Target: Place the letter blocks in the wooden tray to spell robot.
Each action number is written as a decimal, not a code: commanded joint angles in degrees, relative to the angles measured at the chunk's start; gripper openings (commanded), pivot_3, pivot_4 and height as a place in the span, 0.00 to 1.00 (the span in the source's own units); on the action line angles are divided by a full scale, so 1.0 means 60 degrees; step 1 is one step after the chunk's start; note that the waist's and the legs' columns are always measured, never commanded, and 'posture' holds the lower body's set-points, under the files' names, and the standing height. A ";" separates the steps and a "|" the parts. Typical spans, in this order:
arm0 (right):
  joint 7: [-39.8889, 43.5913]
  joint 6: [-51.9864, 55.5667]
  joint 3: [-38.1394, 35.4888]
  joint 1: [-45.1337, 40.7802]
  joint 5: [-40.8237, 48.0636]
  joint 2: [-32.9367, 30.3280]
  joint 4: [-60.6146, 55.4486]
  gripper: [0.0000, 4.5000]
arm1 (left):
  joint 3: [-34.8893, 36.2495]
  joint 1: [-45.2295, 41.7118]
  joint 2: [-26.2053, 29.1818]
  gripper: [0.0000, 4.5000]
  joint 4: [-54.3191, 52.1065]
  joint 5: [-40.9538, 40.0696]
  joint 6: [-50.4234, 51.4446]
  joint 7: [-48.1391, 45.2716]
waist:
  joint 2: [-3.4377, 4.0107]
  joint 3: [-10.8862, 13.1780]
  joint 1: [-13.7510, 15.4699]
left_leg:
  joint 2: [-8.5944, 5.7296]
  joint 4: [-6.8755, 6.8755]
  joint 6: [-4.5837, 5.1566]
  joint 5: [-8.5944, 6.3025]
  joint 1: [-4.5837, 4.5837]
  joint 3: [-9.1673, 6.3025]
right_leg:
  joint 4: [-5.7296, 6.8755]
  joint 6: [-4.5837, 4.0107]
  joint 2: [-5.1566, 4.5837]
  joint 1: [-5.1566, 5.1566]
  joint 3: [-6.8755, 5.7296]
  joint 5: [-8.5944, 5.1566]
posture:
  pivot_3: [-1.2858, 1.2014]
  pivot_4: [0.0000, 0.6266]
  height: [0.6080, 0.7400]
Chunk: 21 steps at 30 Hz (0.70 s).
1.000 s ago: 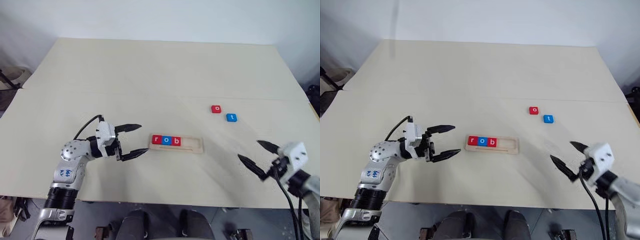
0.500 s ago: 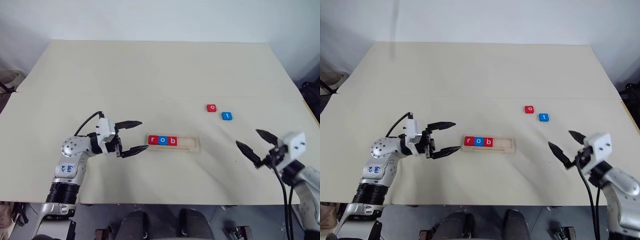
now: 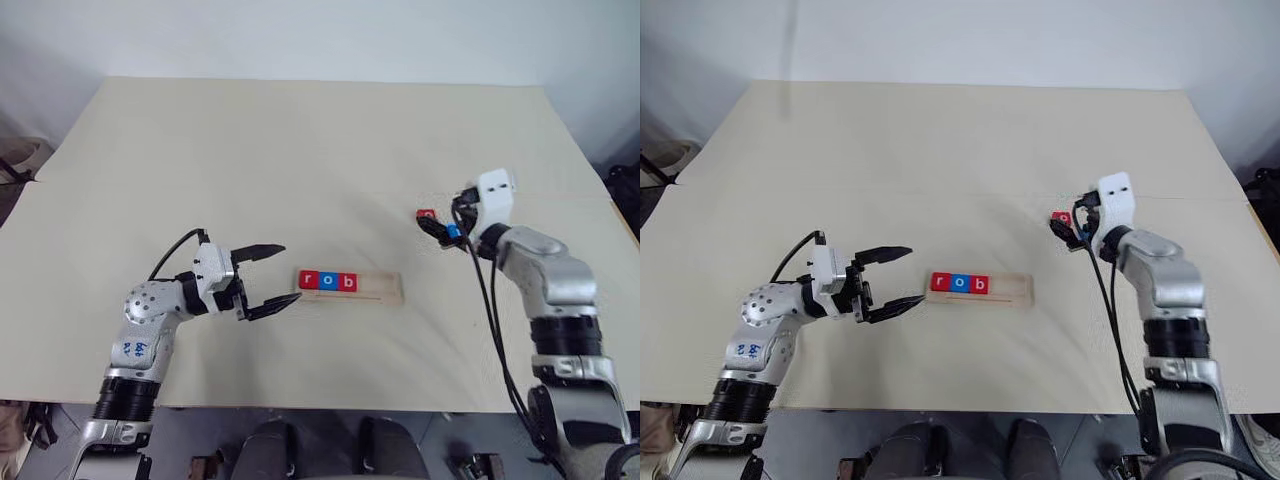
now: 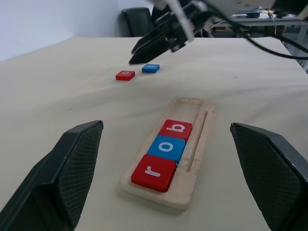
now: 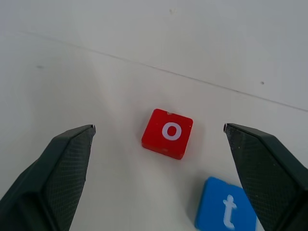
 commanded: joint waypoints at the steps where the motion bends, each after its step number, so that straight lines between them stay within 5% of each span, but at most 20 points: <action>1: -0.0411 0.0360 -0.0058 -0.0551 -0.0220 0.0030 0.0336 1.00 | 0.0189 0.0152 0.0143 1.00 -0.0560 -0.0035 0.0053 0.0164 | 0.0000 0.0000 -0.0005 | -0.0001 0.0000 0.0000 0.0000 -0.0003 -0.0003 | -0.0001 0.0000 0.0000 0.0000 -0.0003 0.0000 | 0.52 0.24 1.00; 21: -0.0927 0.2686 -0.0503 -0.0225 -0.0322 -0.0335 -0.1407 1.00 | 0.0077 0.0122 0.0136 1.00 -0.0558 -0.0032 0.0132 0.0273 | 0.0002 0.0001 -0.0052 | 0.0001 -0.0002 -0.0001 0.0000 -0.0007 0.0008 | -0.0003 0.0000 0.0007 -0.0009 -0.0004 0.0000 | 0.52 0.24 1.00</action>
